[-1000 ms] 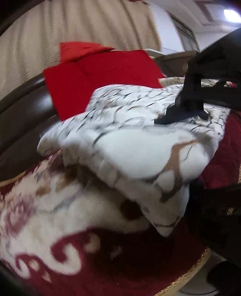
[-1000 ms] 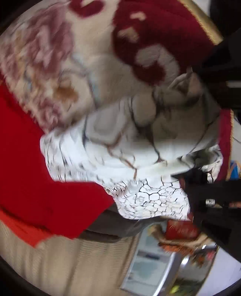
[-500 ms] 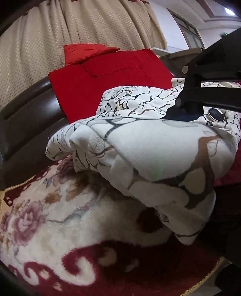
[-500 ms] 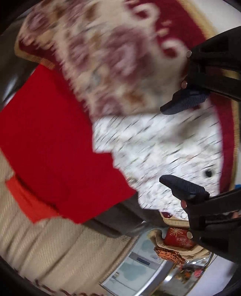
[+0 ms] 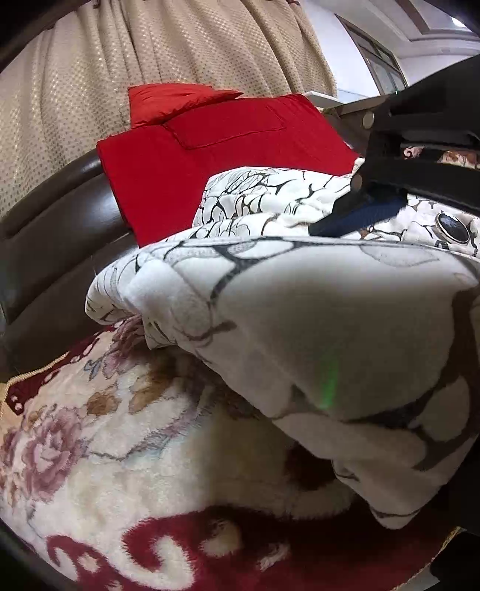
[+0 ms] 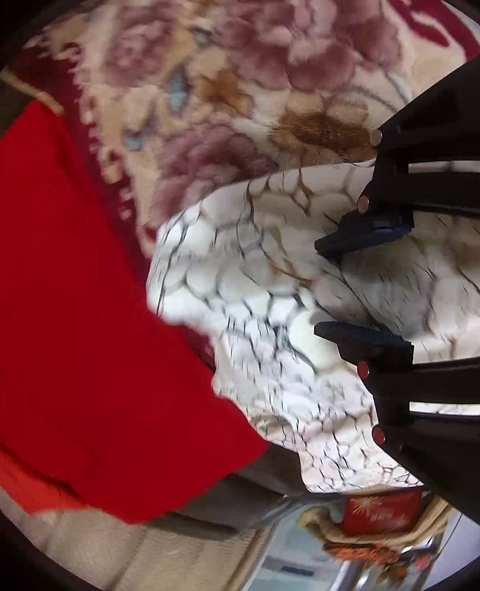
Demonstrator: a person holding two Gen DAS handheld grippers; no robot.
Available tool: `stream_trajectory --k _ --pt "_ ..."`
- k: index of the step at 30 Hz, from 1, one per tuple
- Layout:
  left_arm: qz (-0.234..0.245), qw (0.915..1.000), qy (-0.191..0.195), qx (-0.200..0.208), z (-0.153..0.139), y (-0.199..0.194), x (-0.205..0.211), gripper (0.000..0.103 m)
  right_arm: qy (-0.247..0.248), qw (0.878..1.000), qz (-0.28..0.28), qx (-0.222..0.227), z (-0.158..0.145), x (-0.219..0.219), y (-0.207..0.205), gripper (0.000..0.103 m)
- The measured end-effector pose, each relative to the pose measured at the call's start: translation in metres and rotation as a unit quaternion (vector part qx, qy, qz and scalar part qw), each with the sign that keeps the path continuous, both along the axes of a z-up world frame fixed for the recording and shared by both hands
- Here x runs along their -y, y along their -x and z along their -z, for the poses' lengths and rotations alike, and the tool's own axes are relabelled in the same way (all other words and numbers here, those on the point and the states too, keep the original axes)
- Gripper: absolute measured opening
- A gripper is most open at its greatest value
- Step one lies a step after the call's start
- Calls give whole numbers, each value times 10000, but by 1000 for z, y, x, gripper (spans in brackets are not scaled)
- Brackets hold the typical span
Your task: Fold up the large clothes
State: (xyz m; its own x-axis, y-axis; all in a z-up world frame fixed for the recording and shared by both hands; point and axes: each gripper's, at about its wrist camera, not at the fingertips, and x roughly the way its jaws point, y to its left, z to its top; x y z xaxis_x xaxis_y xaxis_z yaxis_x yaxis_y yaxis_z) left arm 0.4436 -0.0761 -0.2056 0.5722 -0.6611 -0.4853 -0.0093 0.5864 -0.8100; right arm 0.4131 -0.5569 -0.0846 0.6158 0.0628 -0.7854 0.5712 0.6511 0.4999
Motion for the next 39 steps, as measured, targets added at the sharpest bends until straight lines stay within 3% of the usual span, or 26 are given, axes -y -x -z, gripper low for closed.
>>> stream_trajectory --k 4,8,12,14,18,20,23,27,30,34,37,39 --pt "-39 9998 158 -143 -2 -5 4 64 381 9968 -601 364 -34 -42 -24 42" --pt "-13 9993 317 -187 6 -2 -3 65 428 9906 -1228 413 -43 -92 -67 42" --pt "139 9988 -426 171 -9 -3 6 61 100 9886 -1471 319 -25 -126 -106 42" --pt "188 9977 -596 274 -14 -4 10 58 -72 9874 -1578 116 -6 -142 -122 42" --pt "377 9921 -1096 472 -24 -3 20 50 379 9806 -1677 -936 53 -160 -153 41" --pt "427 9867 -1429 652 -32 -1 26 50 451 9817 -1610 -911 56 -161 -155 41" --pt "446 9843 -1565 687 -35 -2 28 49 297 9836 -1595 -790 45 -159 -148 41" --pt "407 9804 -1776 751 -39 1 38 49 169 9847 -1737 -9 9 -160 -133 42" --pt "402 9759 -1975 840 -39 14 43 49 152 9814 -1893 268 -10 -170 -145 42" --pt "410 9711 -2171 908 -43 20 48 50 78 9768 -2138 46 2 -183 -180 42" --pt "434 9649 -2398 979 -45 23 55 49 -167 9751 -2185 -324 36 -191 -208 42" --pt "477 9582 -2604 1085 -46 26 59 49 66 9729 -2217 -648 61 -192 -224 42"
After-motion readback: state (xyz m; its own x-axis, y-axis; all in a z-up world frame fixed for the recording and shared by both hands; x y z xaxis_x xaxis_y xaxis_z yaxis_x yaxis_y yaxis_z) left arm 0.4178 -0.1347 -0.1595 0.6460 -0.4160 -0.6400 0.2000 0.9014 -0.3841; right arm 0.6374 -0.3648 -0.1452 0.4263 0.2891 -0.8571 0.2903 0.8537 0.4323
